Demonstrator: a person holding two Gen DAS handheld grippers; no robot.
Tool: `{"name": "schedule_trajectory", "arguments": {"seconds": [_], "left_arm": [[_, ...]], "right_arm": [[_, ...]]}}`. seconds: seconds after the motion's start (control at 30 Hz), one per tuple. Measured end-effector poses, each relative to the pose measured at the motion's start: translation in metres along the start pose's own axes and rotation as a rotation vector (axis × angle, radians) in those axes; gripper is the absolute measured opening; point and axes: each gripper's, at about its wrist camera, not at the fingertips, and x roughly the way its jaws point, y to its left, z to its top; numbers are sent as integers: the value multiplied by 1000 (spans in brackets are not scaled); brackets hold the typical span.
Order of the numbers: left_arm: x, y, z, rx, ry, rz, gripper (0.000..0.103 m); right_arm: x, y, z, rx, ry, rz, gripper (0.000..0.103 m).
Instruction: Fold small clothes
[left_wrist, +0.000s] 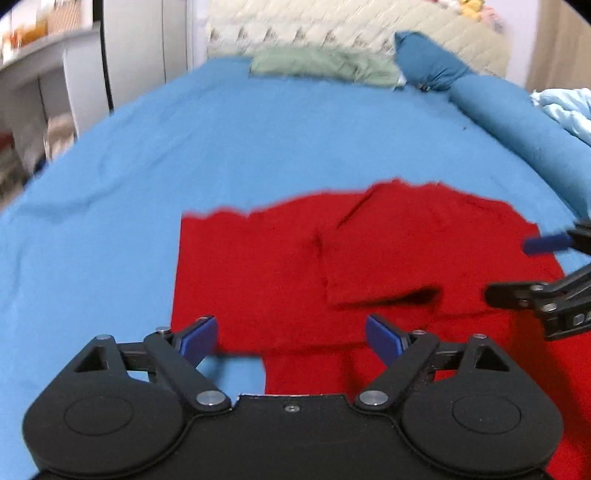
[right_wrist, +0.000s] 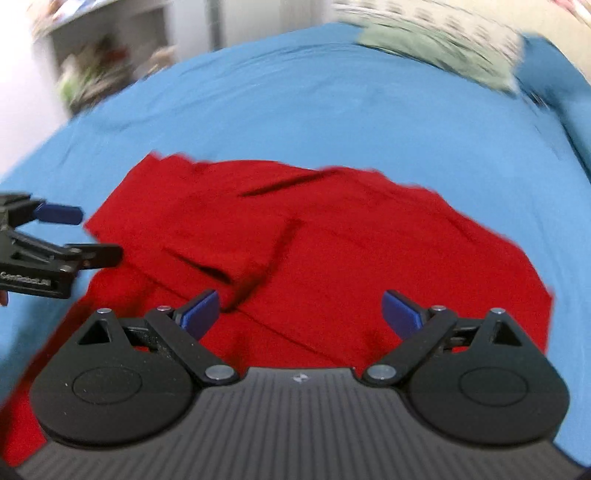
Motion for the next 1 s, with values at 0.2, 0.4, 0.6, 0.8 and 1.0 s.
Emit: {"name": "schedule_trajectory", "arguments": {"seconds": [0.2,0.4,0.6,0.8,1.0], "left_arm": [[20,9,-7,-36,118,4,86],[19,16,-10,-58,125,-11,86],[18,14,-11,-40,144,25,86],[21,22,-12,-64,156,33,86],[21,25,-15,-55,162,21,86]], "right_arm": [[43,67,22,-358,30,-20,103],[80,83,28,-505,91,-13,76],[84,70,43,-377,66,48,37],[85,80,38,-365,34,64,37],[79,70,44,-279,-18,58,21]]}}
